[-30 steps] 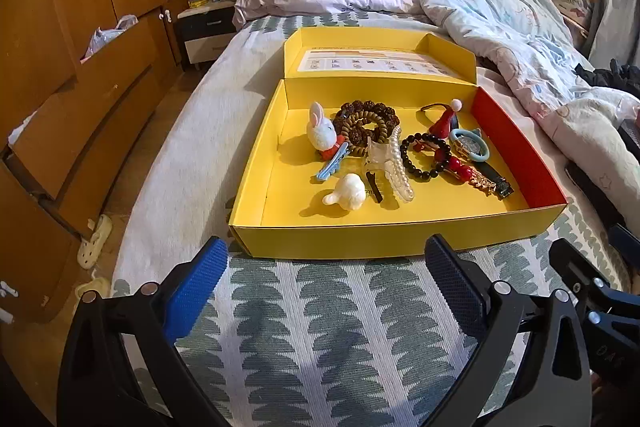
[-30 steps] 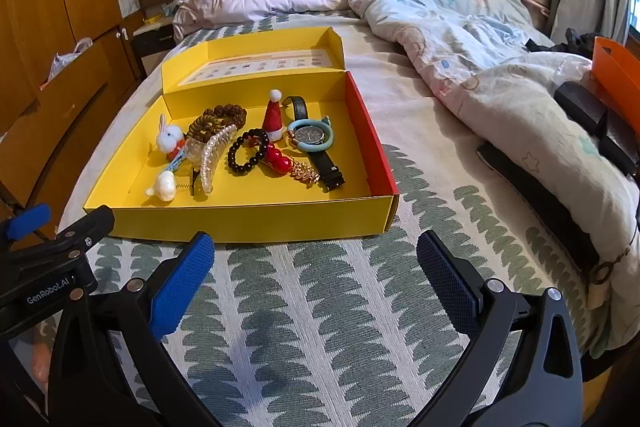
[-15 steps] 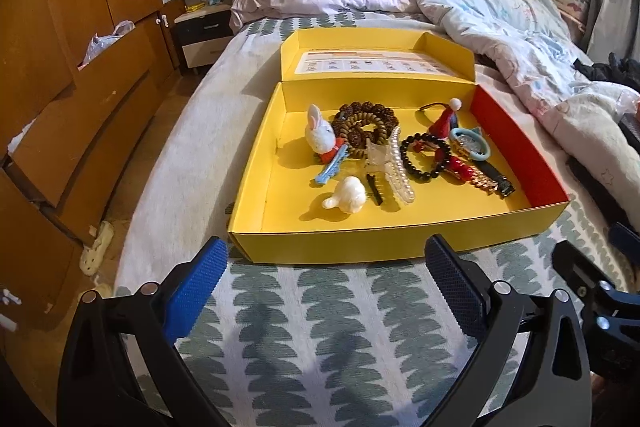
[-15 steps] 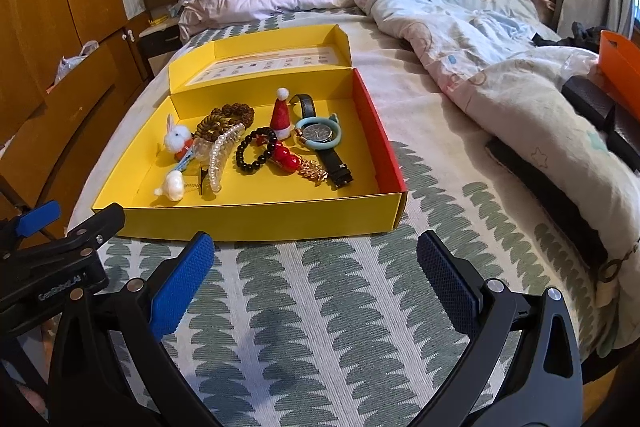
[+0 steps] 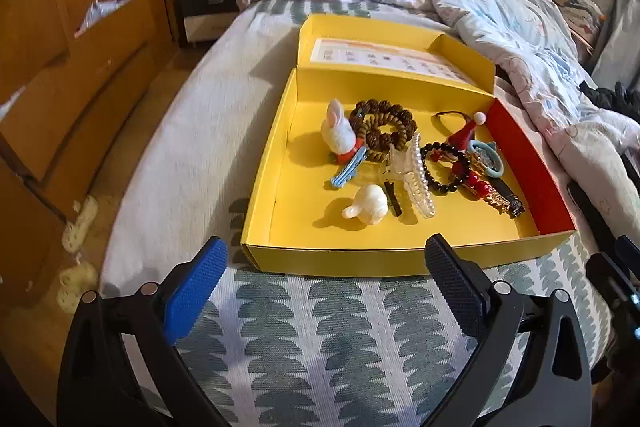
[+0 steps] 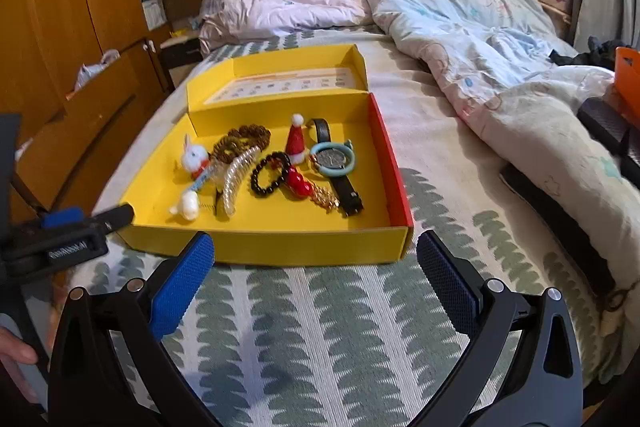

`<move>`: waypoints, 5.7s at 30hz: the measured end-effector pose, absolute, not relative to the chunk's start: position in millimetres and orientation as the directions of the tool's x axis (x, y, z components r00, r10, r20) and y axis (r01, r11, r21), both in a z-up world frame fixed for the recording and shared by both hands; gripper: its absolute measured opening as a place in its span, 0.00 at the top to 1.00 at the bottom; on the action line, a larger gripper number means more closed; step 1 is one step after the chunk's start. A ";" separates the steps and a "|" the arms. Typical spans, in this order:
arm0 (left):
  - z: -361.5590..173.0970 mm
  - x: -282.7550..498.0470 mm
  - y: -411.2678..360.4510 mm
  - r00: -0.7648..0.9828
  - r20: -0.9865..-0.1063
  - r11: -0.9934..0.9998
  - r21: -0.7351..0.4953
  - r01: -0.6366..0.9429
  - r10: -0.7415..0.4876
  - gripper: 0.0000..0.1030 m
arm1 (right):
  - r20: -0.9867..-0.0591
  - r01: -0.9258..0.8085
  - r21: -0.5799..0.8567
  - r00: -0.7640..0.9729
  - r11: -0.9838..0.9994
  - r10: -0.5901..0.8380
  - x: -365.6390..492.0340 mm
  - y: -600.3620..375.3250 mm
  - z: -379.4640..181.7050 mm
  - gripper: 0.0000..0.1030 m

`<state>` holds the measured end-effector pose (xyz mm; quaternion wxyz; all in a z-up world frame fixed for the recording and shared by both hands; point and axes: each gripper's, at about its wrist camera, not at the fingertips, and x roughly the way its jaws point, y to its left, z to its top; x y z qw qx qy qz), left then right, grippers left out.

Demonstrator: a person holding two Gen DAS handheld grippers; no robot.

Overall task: Organize jewelry
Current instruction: 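Lower left tool toward white bunny while right tool lowers toward Santa hat figurine, then close left tool on white bunny while right tool closes on Santa hat figurine, then lift bunny out of box with left tool while right tool lifts Santa figurine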

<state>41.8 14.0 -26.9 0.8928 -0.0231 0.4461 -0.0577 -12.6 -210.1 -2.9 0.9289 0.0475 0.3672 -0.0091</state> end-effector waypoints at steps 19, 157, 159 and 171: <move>-20.1 92.4 7.2 0.632 -0.749 0.979 -0.123 0.162 -0.199 0.05 | -0.729 -0.056 0.149 0.669 0.987 0.148 126.6 -203.1 2.6 0.27; -9.2 163.0 -8.4 0.558 -0.797 0.971 -0.158 0.177 -0.231 0.74 | -0.672 -0.070 0.189 0.718 0.980 0.181 164.1 -204.5 31.3 0.89; -8.7 161.3 -8.5 0.558 -0.797 0.971 -0.154 0.181 -0.230 0.74 | -0.665 -0.070 0.211 0.721 0.975 0.196 161.3 -206.5 32.0 0.89; -2.3 118.1 0.5 0.567 -0.802 0.980 -0.109 0.167 -0.186 0.74 | -0.625 -0.069 0.260 0.749 0.963 0.222 106.3 -218.7 50.5 0.89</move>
